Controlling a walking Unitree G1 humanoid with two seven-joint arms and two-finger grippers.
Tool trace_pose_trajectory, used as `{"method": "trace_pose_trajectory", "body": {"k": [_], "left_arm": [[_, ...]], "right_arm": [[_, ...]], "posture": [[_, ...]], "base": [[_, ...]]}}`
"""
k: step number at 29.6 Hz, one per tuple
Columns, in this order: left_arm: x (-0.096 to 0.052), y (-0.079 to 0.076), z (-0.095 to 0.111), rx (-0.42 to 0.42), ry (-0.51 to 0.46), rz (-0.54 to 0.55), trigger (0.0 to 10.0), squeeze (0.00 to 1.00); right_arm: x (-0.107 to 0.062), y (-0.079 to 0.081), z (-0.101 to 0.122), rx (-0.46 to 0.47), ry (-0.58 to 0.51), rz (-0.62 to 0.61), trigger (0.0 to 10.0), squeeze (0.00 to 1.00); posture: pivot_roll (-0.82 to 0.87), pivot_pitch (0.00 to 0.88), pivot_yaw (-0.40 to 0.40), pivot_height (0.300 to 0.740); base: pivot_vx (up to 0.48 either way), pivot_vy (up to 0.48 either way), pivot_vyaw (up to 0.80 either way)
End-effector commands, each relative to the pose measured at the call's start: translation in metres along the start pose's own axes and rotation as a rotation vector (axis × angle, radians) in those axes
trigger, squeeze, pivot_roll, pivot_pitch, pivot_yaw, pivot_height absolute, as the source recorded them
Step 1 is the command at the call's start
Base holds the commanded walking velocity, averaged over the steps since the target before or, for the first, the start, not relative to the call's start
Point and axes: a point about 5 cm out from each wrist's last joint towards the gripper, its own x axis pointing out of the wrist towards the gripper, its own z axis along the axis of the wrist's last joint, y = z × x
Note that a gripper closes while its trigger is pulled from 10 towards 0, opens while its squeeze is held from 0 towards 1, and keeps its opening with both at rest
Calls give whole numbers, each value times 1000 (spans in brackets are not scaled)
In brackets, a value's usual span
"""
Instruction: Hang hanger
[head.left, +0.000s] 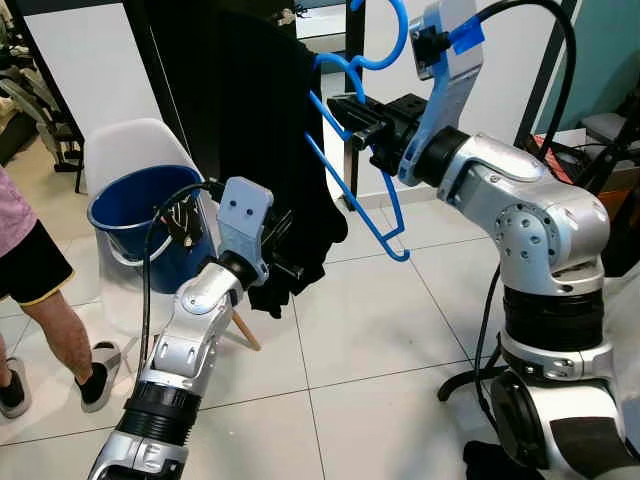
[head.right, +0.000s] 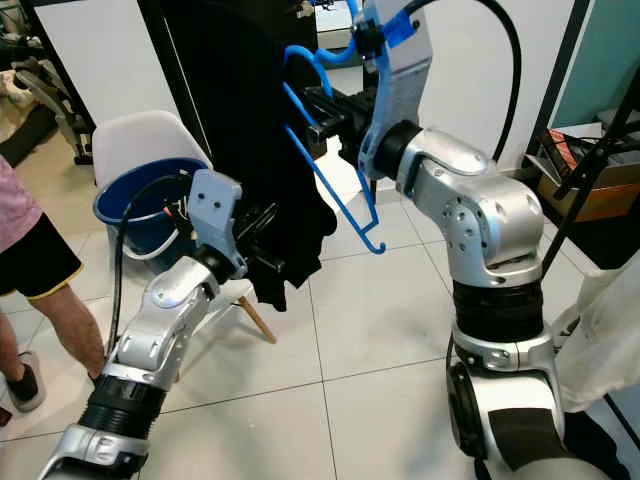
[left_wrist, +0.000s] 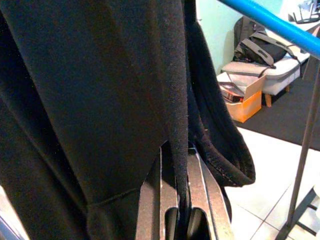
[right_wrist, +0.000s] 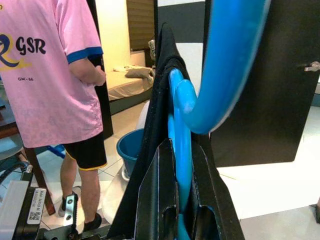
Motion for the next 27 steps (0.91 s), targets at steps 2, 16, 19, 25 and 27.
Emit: {"method": "trace_pose_trajectory", "body": {"k": [2,16,19,25,27], "left_arm": [[-4,9,4,2,-11,5,0,0],[-7,25,54,-130,-192,-29,0,0],[-9,24,61,-177,-223,-71,0,0],[-29,-7,67,-341,-247,-379,0,0],[-32,-13,67,-361,-244,-418,0,0]], "right_arm": [[1,-1,5,-7,-14,-15,10000,0],[0,-30,-32,57,151,-206,10000,0],[-1,-34,-35,67,160,-229,10000,0],[-3,-45,-45,165,156,-319,10000,0],[-2,-46,-46,184,153,-330,10000,0]], "posture": [[-97,0,20,740],[-91,0,16,740],[-89,0,17,740],[-84,0,14,740],[-84,0,14,740]], "base": [[0,0,0],[0,0,0],[0,0,0],[0,0,0],[0,0,0]]}}
